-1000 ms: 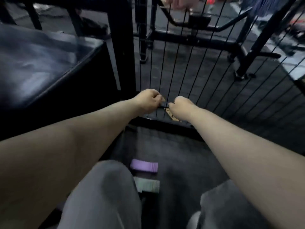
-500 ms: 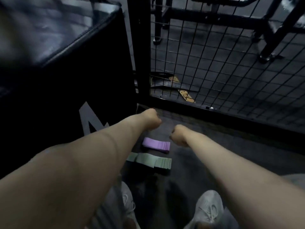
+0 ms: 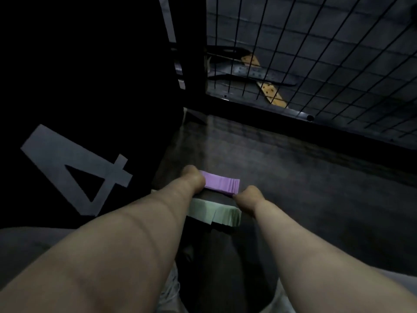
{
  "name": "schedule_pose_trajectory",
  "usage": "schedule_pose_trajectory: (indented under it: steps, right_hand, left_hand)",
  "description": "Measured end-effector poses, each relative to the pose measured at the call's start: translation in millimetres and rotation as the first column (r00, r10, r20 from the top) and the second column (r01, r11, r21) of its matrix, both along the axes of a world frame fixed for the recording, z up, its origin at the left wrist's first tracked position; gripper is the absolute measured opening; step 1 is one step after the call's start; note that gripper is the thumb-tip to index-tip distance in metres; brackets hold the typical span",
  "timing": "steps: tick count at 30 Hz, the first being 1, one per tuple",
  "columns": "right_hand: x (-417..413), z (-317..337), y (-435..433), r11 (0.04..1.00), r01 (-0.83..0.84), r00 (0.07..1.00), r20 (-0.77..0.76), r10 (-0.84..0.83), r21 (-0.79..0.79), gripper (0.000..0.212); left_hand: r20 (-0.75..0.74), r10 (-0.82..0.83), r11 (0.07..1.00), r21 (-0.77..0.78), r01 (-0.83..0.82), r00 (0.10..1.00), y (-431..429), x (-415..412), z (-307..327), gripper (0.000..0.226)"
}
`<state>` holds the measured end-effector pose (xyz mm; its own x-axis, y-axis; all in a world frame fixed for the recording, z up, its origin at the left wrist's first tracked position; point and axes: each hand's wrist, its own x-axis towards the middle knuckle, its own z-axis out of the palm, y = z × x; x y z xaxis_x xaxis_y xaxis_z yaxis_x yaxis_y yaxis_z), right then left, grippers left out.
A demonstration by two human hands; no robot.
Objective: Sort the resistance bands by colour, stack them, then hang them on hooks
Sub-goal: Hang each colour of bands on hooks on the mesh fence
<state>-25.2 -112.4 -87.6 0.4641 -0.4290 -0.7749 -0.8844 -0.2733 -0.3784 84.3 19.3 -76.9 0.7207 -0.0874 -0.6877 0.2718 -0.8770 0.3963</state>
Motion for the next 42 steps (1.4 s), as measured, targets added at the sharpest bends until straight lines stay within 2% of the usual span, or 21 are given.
schedule_pose_trajectory:
  steps: [5, 9, 14, 17, 25, 30, 32, 36, 40, 42]
  right_hand:
    - [13, -32, -1, 0.994, 0.105, 0.994, 0.004, -0.105, 0.017, 0.033]
    - [24, -48, 1, 0.980, 0.199, 0.980, -0.021, -0.199, -0.004, 0.053]
    - [35, -71, 4, 0.956, 0.293, 0.955, -0.042, -0.293, -0.015, 0.076]
    - [36, -78, 5, 0.940, 0.339, 0.938, -0.066, -0.340, -0.038, 0.083]
    - [40, -96, 8, 0.929, 0.368, 0.926, -0.076, -0.370, -0.037, 0.081]
    - [43, -100, 5, 0.937, 0.334, 0.938, -0.064, -0.341, -0.098, 0.062]
    - [42, -101, 4, 0.936, 0.344, 0.937, -0.035, -0.347, -0.079, 0.055]
    - [40, -103, 1, 0.906, 0.421, 0.907, -0.012, -0.422, -0.033, 0.055]
    - [37, -110, -1, 0.913, 0.408, 0.913, -0.013, -0.408, 0.004, 0.042]
    - [34, -109, -3, 0.912, 0.409, 0.912, -0.020, -0.409, 0.015, 0.045]
  left_hand:
    - [0.042, 0.175, 0.984, 0.016, -0.176, 0.984, -2, 4, -36, 0.034]
    - [0.030, 0.271, 0.963, -0.007, -0.271, 0.962, -9, 8, -57, 0.042]
    - [0.033, 0.364, 0.931, 0.002, -0.364, 0.931, -17, 12, -82, 0.040]
    - [0.024, 0.408, 0.913, 0.006, -0.408, 0.913, -19, 13, -87, 0.042]
    - [-0.034, 0.340, 0.940, 0.008, -0.340, 0.940, -13, 14, -96, 0.033]
    - [0.011, 0.356, 0.934, -0.045, -0.355, 0.935, -12, 7, -94, 0.035]
    - [0.006, 0.329, 0.942, -0.072, -0.328, 0.944, -9, 6, -94, 0.038]
    - [-0.056, 0.276, 0.954, -0.105, -0.281, 0.959, -10, 3, -95, 0.030]
    - [-0.034, 0.257, 0.957, -0.127, -0.259, 0.966, -10, 0, -91, 0.030]
    - [-0.015, 0.210, 0.966, -0.149, -0.210, 0.978, -11, -1, -87, 0.030]
